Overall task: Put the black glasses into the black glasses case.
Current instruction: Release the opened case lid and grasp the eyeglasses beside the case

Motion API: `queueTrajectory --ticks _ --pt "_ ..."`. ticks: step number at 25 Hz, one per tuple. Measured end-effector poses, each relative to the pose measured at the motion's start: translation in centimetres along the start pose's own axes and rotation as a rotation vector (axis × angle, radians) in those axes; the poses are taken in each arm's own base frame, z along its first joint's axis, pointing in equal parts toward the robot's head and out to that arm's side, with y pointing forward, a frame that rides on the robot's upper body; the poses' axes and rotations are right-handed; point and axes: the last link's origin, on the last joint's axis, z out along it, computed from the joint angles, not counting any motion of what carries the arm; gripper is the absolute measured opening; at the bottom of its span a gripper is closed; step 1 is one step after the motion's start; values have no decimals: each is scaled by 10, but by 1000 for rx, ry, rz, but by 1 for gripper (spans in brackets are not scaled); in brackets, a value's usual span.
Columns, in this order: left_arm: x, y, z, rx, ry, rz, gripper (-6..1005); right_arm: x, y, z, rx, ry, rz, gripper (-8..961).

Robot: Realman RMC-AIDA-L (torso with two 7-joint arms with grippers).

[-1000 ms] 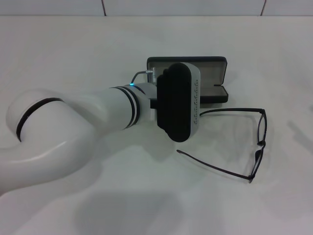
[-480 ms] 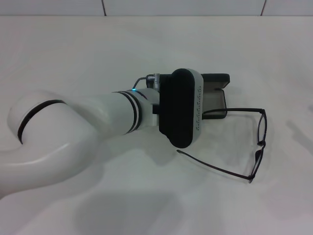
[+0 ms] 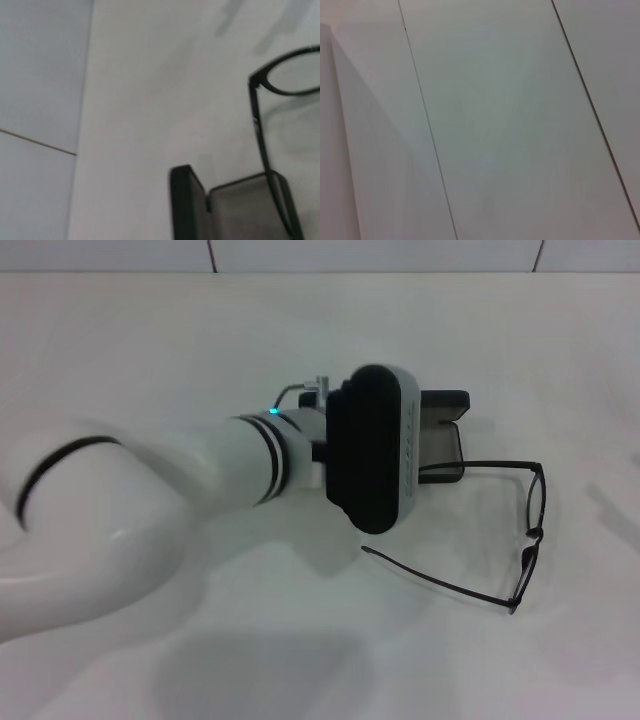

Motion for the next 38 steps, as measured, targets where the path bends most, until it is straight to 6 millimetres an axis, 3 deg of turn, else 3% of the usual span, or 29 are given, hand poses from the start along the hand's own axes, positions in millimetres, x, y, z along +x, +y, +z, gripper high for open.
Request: queueTrajectory --ticks 6,7,13,18,21,22,23,29,34,38 --pt "10 -26 -35 42 43 -117 64 3 -14 6 -5 130 30 791" --pt "12 -37 -46 33 85 -195 65 2 -16 14 -58 215 39 791" --pt "15 -57 -68 -40 242 -402 66 -3 -18 37 -170 430 28 785" --pt "1 -75 -93 -88 413 -616 66 -19 -13 60 -235 672 38 765" --pt "-14 -84 -114 -123 567 -757 65 -36 -5 79 -222 839 69 752" --pt "-21 -86 -121 -140 629 -808 65 -45 4 94 -204 950 78 748" --pt "-29 -87 -129 -155 702 -858 65 -45 4 94 -204 950 78 744" --pt "-72 -79 -155 -227 1010 -1006 65 -69 28 147 -51 1182 236 718" --pt "-89 -65 -158 -220 1091 -1001 64 -54 53 181 -15 1396 292 697" --pt "-92 -59 -158 -196 1089 -953 64 -38 64 195 16 1465 286 684"
